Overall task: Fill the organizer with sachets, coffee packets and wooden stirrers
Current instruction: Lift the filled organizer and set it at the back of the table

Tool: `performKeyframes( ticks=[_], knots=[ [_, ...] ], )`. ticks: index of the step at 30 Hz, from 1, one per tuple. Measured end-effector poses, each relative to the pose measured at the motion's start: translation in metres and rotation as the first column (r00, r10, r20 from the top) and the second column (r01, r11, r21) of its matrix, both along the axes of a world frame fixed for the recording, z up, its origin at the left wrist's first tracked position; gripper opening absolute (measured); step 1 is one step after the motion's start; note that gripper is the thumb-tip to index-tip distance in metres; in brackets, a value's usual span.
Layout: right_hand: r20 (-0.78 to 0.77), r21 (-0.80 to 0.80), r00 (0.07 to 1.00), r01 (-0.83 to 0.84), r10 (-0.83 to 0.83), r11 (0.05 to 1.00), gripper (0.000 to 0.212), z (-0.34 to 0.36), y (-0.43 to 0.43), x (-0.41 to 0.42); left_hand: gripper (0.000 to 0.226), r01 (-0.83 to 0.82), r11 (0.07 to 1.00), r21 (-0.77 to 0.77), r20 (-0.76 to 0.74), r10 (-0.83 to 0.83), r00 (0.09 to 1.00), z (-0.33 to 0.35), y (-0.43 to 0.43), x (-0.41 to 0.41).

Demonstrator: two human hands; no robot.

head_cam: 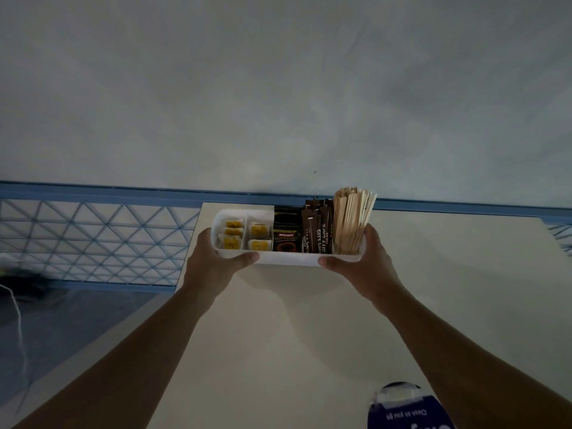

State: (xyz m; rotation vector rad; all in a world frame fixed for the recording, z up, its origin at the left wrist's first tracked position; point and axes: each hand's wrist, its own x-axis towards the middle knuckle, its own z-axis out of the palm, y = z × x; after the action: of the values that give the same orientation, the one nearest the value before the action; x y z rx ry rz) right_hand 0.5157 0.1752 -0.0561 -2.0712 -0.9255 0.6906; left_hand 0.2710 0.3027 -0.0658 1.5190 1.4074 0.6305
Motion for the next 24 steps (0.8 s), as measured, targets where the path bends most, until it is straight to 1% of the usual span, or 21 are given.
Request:
performKeyframes(
  ticks=[2,4,6,8,9,11,15,18,21,24],
  knots=[
    [-0.005,-0.006,1.000,-0.003,0.003,1.000,0.086,0.001,-0.003,-0.001,0.073,-0.005,1.000,-0.004,-0.004,0.005,1.000,0.003,-0.003,0.000],
    [-0.019,-0.016,1.000,0.004,-0.004,1.000,0.098,0.005,-0.008,-0.001,0.077,-0.045,0.999,-0.018,0.005,0.045,0.999,0.008,-0.008,-0.001],
    [-0.035,-0.042,0.999,0.034,-0.035,0.999,0.108,0.010,-0.015,-0.001,0.092,-0.087,0.995,-0.046,0.006,0.088,0.996,0.016,-0.016,-0.004],
    [-0.051,-0.071,0.996,0.076,-0.080,0.995,0.104,0.017,-0.025,-0.002,0.105,-0.111,0.991,-0.077,-0.024,0.110,0.994,0.025,-0.025,-0.009],
    [-0.060,-0.083,0.993,0.093,-0.098,0.992,0.099,0.020,-0.030,-0.002,0.107,-0.116,0.989,-0.087,-0.027,0.114,0.993,0.029,-0.031,-0.013],
    [-0.074,-0.098,0.989,0.120,-0.127,0.988,0.088,0.028,-0.044,-0.006,0.099,-0.113,0.989,-0.092,-0.034,0.110,0.993,0.038,-0.047,-0.019],
    [-0.075,-0.103,0.988,0.127,-0.135,0.987,0.065,0.043,-0.079,-0.016,0.063,-0.077,0.994,-0.072,-0.072,0.072,0.995,0.058,-0.083,-0.026],
    [-0.085,-0.082,0.989,0.111,-0.118,0.990,0.049,0.056,-0.108,-0.027,0.039,-0.011,0.997,-0.081,-0.062,0.006,0.998,0.069,-0.110,-0.026],
    [-0.055,-0.064,0.993,0.100,-0.103,0.993,0.036,0.070,-0.142,-0.039,0.029,0.053,0.995,-0.085,-0.028,-0.056,0.998,0.080,-0.142,-0.022],
    [-0.050,-0.061,0.992,0.115,-0.118,0.991,0.029,0.078,-0.176,-0.047,0.021,0.118,0.987,-0.111,0.017,-0.117,0.993,0.087,-0.171,-0.015]
  ],
)
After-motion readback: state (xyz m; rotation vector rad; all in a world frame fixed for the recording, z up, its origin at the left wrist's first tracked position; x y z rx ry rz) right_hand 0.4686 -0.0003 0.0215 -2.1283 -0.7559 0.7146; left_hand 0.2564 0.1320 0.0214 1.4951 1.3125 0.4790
